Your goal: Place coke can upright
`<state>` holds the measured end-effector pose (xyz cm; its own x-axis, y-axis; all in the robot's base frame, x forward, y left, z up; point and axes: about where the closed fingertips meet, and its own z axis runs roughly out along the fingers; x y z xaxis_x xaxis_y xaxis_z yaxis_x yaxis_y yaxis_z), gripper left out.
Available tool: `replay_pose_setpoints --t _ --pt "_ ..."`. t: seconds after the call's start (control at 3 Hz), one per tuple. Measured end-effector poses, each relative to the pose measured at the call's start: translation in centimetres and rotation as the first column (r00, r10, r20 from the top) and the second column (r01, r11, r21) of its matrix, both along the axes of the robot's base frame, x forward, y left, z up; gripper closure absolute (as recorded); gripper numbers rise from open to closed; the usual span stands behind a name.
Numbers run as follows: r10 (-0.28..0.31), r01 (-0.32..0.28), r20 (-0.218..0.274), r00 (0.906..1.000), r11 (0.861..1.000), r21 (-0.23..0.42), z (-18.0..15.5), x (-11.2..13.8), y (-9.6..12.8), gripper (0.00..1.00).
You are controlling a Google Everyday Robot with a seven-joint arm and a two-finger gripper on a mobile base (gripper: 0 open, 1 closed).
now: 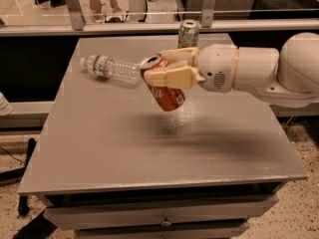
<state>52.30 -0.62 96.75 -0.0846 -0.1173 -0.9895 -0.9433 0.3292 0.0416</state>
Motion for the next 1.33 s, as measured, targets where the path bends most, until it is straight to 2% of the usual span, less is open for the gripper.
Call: replay_pose_setpoints --t 0.33,0.67,1.33 --pt "0.007 -0.012 0.042 0.9991 0.994 0.109 0.2 -0.9 -1.2 1.0" --pt "0.004 -0.015 0.074 0.9973 0.987 0.159 -0.7 -1.6 -2.0 1.0" --pt "-0.003 -0.016 0.103 0.9947 0.982 0.188 -3.1 -2.3 -2.5 1.0"
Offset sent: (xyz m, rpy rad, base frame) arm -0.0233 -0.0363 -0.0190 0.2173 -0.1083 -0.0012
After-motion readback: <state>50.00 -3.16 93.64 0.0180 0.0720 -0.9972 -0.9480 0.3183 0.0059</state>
